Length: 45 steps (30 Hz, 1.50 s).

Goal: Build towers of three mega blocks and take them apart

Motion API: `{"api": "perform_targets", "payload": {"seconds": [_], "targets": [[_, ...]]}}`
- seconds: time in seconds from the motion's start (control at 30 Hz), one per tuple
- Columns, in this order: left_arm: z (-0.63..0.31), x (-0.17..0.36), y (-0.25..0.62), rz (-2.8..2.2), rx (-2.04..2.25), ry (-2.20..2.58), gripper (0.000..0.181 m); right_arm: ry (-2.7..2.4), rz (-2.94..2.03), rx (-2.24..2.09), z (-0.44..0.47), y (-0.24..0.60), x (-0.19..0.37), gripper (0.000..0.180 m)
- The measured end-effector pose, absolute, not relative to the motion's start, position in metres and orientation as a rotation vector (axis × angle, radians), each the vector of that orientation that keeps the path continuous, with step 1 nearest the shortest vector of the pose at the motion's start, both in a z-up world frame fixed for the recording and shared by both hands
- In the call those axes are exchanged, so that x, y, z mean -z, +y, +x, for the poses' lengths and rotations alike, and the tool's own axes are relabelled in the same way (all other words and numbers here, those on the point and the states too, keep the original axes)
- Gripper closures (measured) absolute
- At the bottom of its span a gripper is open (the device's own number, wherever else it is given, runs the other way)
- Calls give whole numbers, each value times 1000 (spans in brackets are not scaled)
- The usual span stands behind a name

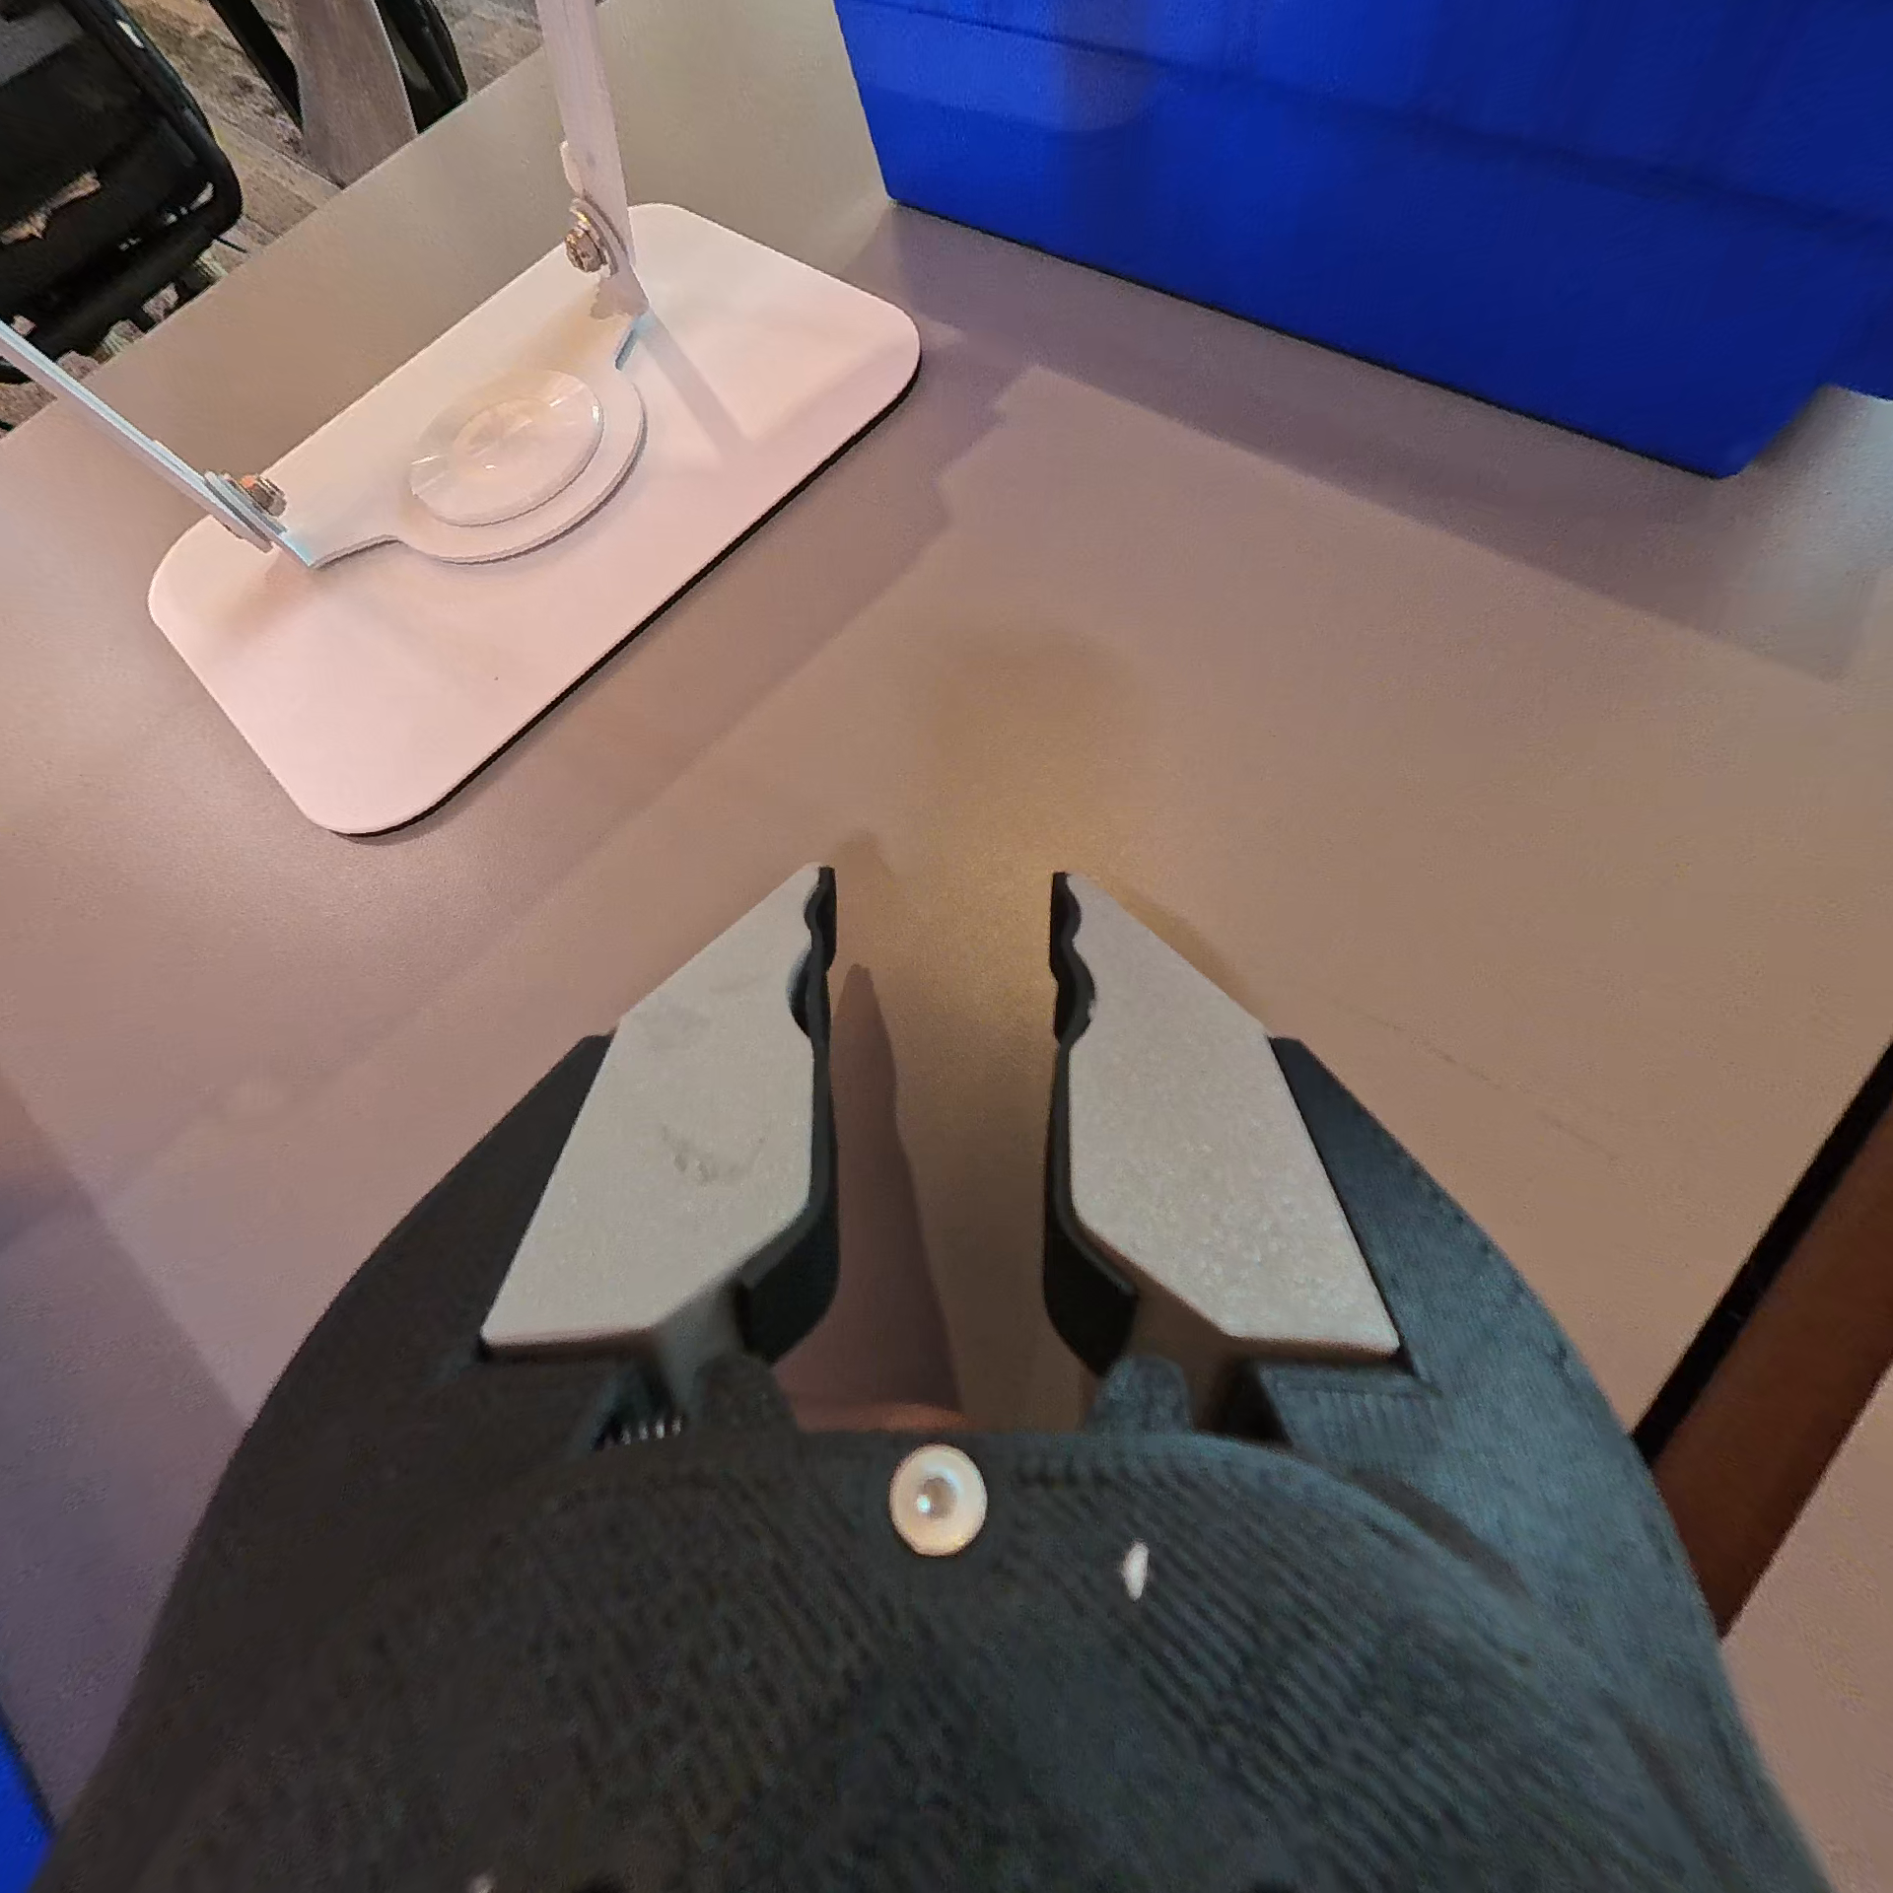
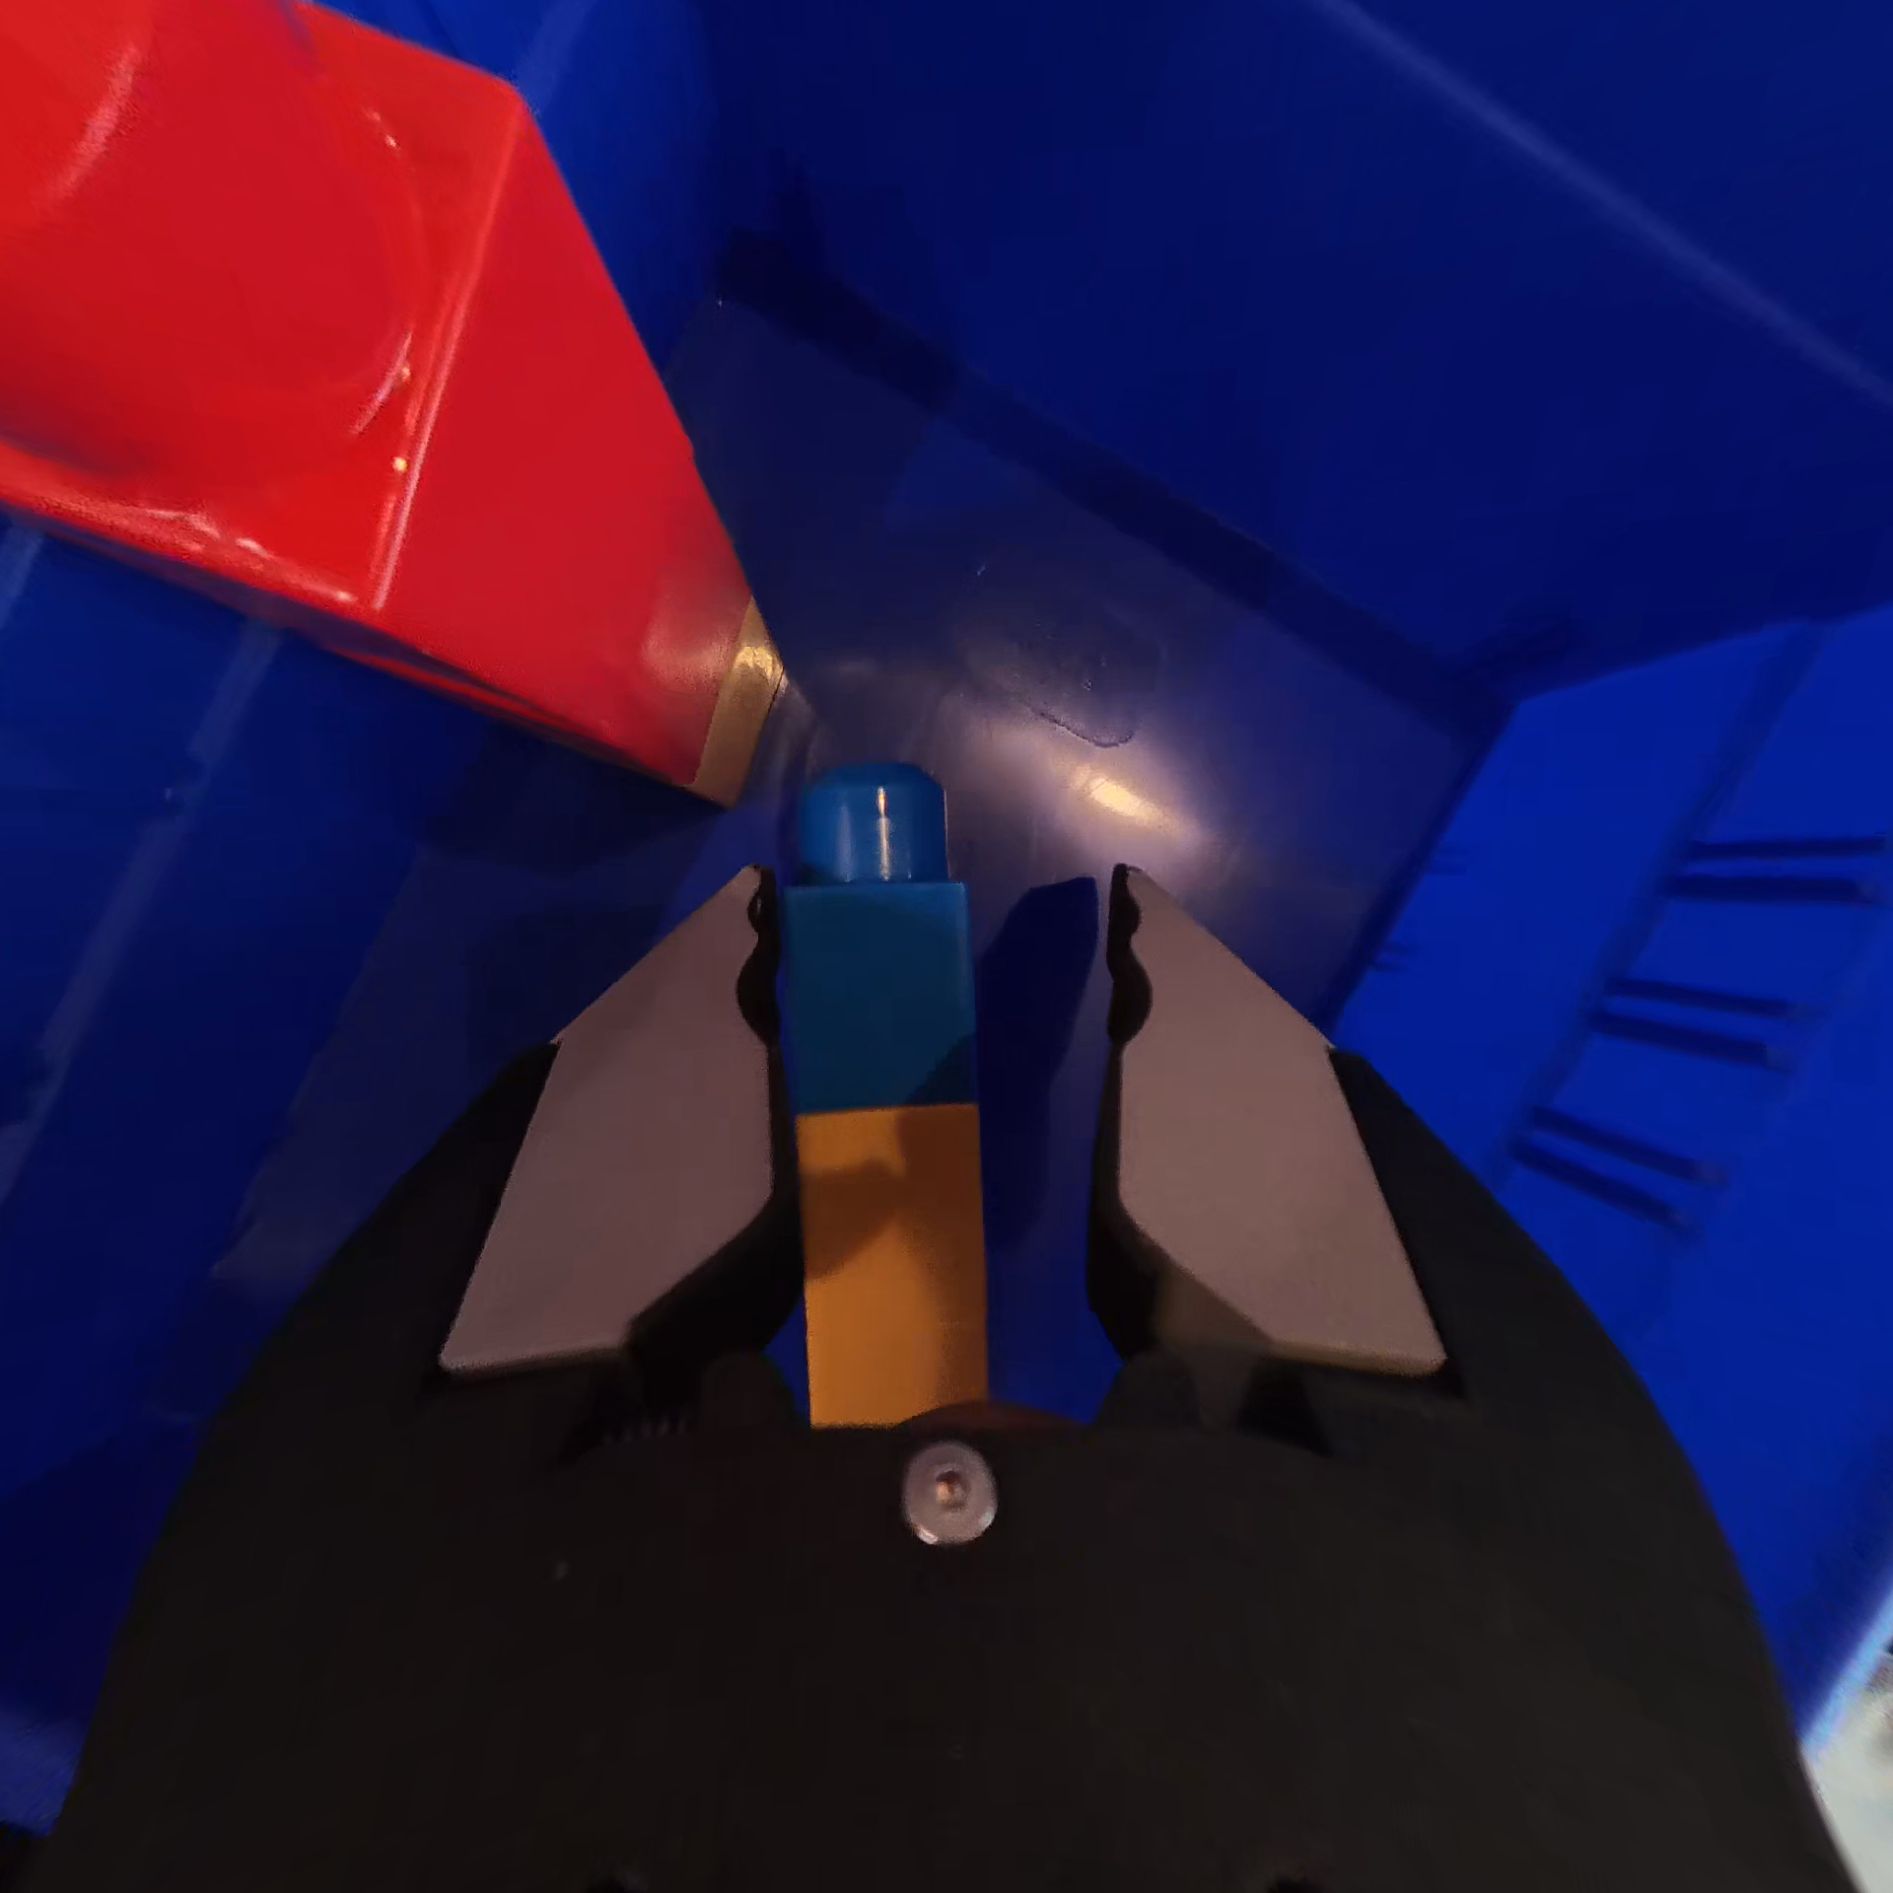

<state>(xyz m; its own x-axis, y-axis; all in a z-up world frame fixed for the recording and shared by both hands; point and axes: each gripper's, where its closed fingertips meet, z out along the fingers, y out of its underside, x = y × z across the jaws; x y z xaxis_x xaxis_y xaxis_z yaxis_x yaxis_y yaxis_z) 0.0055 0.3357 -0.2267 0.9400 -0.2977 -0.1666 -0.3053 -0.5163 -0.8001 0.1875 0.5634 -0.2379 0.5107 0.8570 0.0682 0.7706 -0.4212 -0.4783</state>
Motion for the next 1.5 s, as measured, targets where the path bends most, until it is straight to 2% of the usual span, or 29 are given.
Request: {"api": "perform_targets", "payload": {"seconds": [0.07, 0.1, 0.13, 0.37, 0.57, 0.77, 1.23, 1.5], "targets": [[6, 227, 336, -2142, -11, 426, 141, -1374, -2307, -249, 186, 561, 245, 121], [6, 227, 336, -2142, -12, 427, 141, -1384, -2296, -275, 183, 560, 245, 140], [6, 226, 336, -2141, -12, 426, 141, -1385, -2287, -289, 181, 559, 244, 145], [6, 226, 336, -2141, -11, 426, 141, -1296, -2189, -337, 179, 573, 221, 145], [6, 226, 336, -2140, -11, 426, 141, -1032, -1841, -608, 163, 591, 146, 146], [6, 226, 336, -2139, -14, 427, 141, -995, -1884, -699, 163, 589, 152, 146], [6, 226, 335, -2141, -12, 427, 141, -1108, -1830, -525, 148, 582, 151, 146], [5, 226, 336, -2140, -11, 415, 141, -1082, -1831, -587, 151, 579, 140, 143]]}}
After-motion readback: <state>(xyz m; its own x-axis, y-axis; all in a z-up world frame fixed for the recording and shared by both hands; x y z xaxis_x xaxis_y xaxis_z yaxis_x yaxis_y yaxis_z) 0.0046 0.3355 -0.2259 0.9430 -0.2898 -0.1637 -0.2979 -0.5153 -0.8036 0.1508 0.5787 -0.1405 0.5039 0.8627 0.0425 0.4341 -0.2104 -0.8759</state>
